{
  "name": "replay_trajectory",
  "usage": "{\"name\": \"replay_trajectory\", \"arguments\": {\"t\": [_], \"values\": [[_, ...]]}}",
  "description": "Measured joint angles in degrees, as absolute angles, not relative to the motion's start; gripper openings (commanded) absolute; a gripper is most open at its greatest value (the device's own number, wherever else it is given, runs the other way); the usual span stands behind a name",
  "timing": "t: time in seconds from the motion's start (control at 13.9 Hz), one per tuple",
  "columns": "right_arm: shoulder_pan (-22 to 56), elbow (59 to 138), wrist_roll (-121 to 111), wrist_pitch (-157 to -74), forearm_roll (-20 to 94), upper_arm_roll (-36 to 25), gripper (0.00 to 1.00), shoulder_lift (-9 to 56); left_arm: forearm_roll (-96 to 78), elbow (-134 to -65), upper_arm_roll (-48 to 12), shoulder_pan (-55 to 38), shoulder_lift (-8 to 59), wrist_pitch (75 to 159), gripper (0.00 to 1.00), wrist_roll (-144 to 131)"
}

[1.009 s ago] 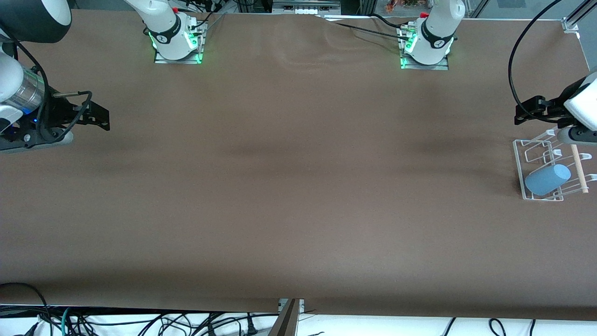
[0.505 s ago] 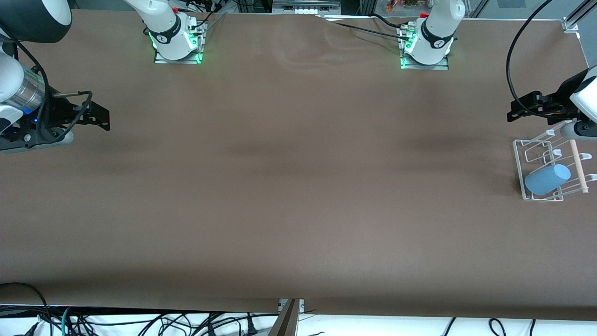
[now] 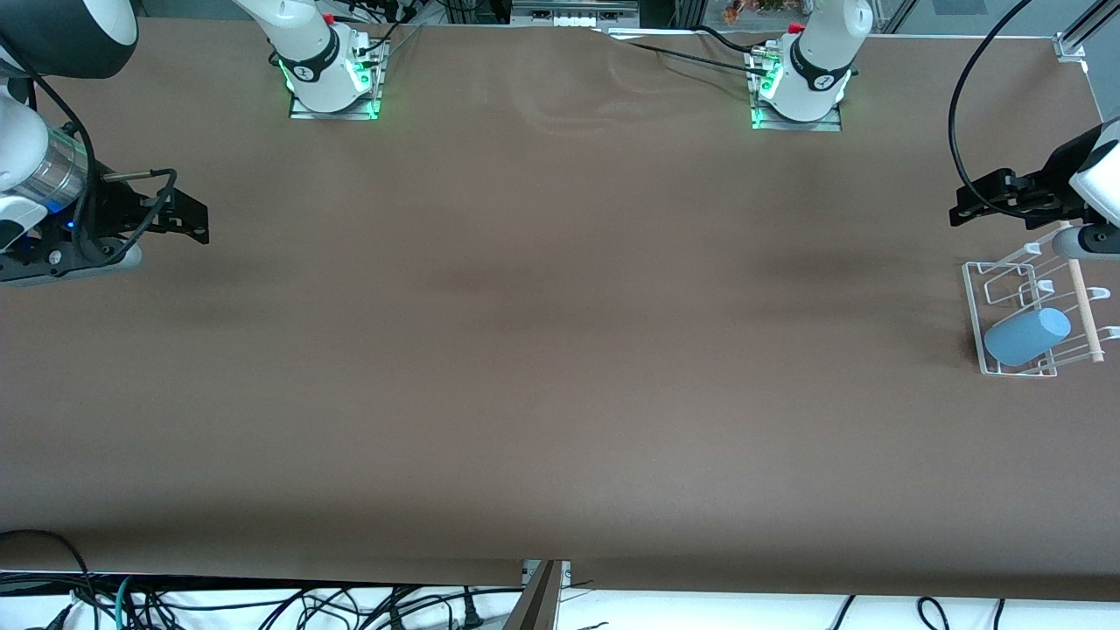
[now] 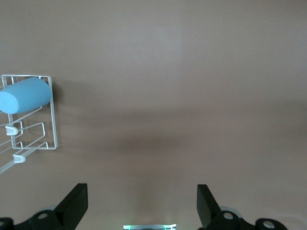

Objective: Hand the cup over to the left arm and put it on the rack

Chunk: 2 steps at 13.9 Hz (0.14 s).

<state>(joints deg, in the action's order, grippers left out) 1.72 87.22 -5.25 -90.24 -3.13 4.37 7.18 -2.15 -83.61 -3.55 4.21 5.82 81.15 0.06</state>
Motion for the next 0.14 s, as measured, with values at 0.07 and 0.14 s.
{"name": "replay_trajectory", "arguments": {"t": [0.07, 0.14], "values": [[1.7, 87.2, -5.2, -90.2, -3.1, 4.4, 0.99, 7.2, -2.1, -83.6, -3.5, 4.2, 5.8, 81.1, 1.0, 0.1], [1.7, 87.2, -5.2, -90.2, -3.1, 4.4, 0.99, 7.2, -2.1, -83.6, -3.5, 4.2, 5.9, 81.0, 1.0, 0.1]]}}
